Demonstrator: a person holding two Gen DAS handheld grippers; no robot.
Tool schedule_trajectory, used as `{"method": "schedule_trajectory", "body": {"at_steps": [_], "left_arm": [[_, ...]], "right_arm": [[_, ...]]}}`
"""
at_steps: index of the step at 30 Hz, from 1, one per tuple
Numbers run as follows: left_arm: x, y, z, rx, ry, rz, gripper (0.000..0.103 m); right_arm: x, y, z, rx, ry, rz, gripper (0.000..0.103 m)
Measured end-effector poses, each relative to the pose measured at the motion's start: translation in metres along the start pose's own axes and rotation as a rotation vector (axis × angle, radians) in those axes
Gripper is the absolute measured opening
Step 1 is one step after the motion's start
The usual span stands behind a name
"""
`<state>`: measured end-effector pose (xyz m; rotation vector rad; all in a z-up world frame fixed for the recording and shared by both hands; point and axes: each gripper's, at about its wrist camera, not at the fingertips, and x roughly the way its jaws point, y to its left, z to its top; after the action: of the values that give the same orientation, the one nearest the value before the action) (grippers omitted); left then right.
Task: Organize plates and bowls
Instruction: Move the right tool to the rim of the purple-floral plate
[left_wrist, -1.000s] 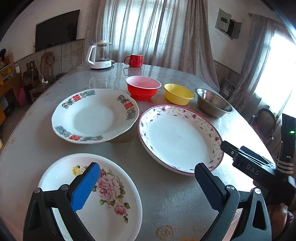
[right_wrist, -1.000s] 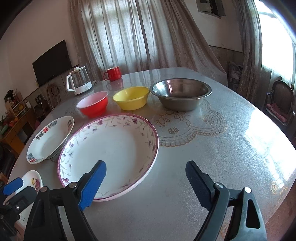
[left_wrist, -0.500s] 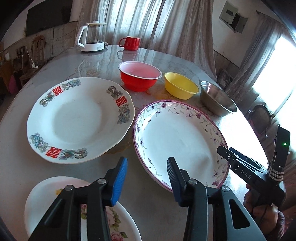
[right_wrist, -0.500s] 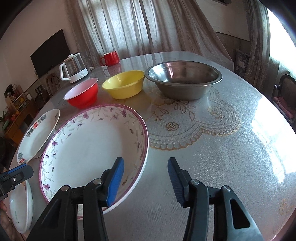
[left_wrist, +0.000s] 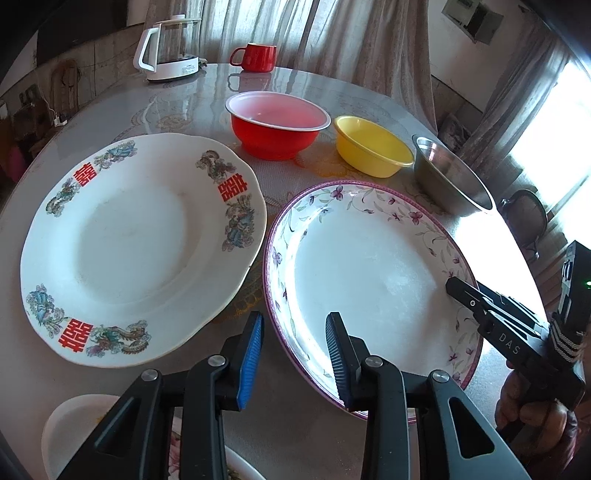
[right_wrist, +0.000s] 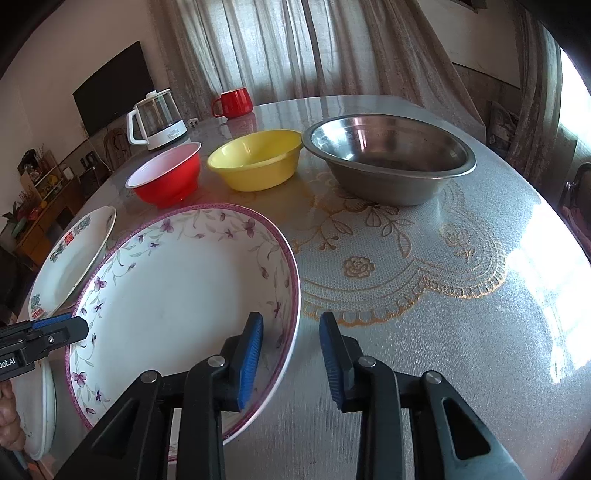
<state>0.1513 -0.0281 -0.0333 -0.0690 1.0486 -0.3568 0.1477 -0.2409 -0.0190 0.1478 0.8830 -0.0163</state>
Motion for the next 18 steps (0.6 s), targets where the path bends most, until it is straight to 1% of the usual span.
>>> {"method": "schedule_trajectory", "body": {"at_steps": [2, 4, 6, 7, 13, 18], "left_arm": [[0.006, -0.001, 0.001, 0.008, 0.01, -0.003, 0.031], [0.01, -0.004, 0.002, 0.02, 0.015, 0.021, 0.027], [0.01, -0.006, 0.001, 0.038, 0.009, 0.044, 0.026], [0.01, -0.007, 0.0, 0.047, 0.006, 0.051, 0.026], [0.005, -0.012, -0.009, 0.079, -0.009, 0.06, 0.026], [0.001, -0.014, -0.015, 0.09, -0.024, 0.059, 0.026]], "right_arm": [[0.002, 0.001, 0.002, -0.017, 0.003, 0.006, 0.031], [0.003, 0.003, 0.003, -0.036, 0.005, 0.012, 0.031], [0.005, 0.005, 0.004, -0.056, 0.007, 0.015, 0.031], [0.005, 0.006, 0.004, -0.067, 0.009, 0.025, 0.028], [0.004, 0.008, 0.002, -0.116, 0.013, 0.034, 0.026], [0.0, 0.012, -0.002, -0.147, 0.013, 0.02, 0.026]]}}
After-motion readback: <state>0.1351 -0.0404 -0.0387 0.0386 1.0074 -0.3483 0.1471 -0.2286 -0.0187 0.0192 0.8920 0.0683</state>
